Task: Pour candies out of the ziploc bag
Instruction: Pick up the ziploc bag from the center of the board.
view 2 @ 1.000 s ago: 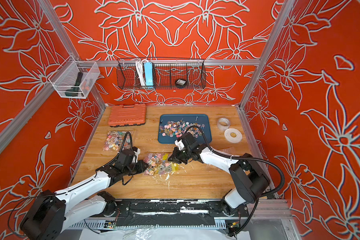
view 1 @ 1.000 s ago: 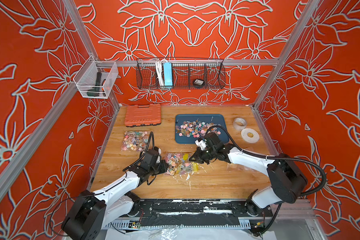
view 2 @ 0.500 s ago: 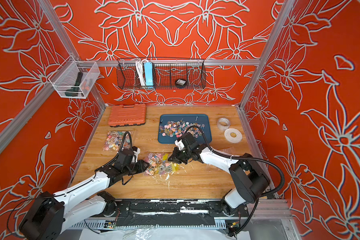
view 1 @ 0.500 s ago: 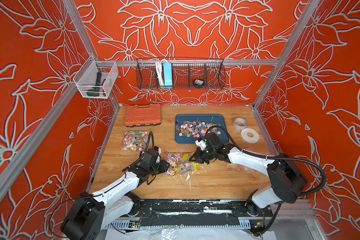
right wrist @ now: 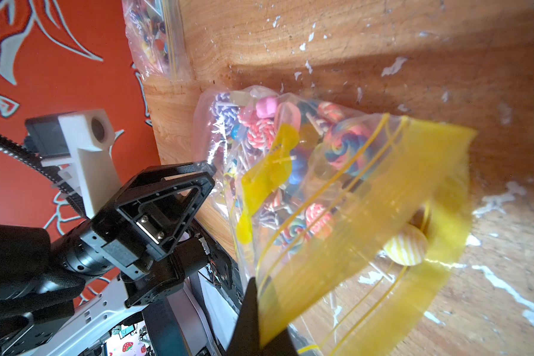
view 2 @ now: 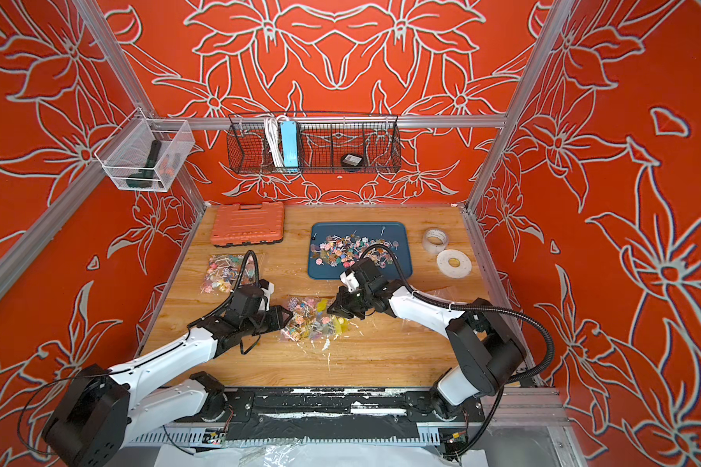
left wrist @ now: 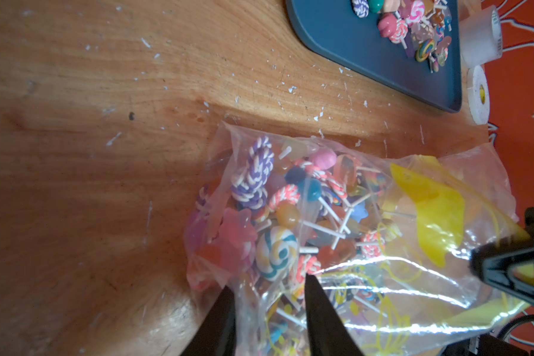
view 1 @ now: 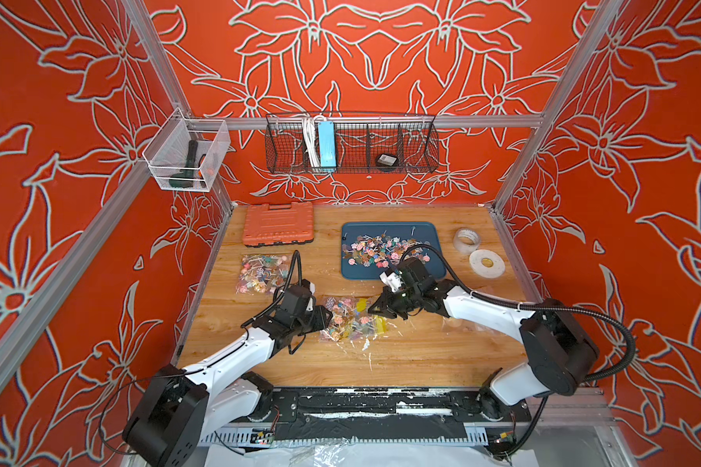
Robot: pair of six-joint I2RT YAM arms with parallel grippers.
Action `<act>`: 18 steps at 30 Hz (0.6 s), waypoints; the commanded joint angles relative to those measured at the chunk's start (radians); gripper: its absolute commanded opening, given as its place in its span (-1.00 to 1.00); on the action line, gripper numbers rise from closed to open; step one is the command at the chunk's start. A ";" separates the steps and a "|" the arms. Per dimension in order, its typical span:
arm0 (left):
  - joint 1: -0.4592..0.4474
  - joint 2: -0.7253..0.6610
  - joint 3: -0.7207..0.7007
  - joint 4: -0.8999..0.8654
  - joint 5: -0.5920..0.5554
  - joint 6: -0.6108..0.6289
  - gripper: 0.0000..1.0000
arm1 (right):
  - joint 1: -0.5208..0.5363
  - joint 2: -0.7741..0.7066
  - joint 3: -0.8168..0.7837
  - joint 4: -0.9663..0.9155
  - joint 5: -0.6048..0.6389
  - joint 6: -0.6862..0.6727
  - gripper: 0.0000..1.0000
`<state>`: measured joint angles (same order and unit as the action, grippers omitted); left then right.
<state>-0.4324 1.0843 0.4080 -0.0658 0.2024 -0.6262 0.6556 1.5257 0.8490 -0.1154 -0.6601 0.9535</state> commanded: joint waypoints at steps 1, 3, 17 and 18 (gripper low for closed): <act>0.004 0.009 0.010 -0.002 -0.006 0.016 -0.39 | -0.003 0.000 0.000 -0.004 0.006 -0.007 -1.00; 0.005 0.010 0.008 -0.006 -0.007 0.016 -0.46 | -0.003 -0.002 0.000 -0.004 0.007 -0.006 -1.00; 0.005 0.006 -0.013 0.008 0.019 0.013 -1.00 | -0.003 -0.007 0.029 -0.034 0.006 -0.036 -1.00; 0.004 0.006 -0.015 0.010 0.021 0.012 -1.00 | -0.004 -0.010 0.035 -0.043 0.009 -0.044 -1.00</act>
<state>-0.4316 1.0912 0.4004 -0.0673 0.2050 -0.6212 0.6556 1.5257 0.8516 -0.1265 -0.6594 0.9432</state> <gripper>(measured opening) 0.047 0.050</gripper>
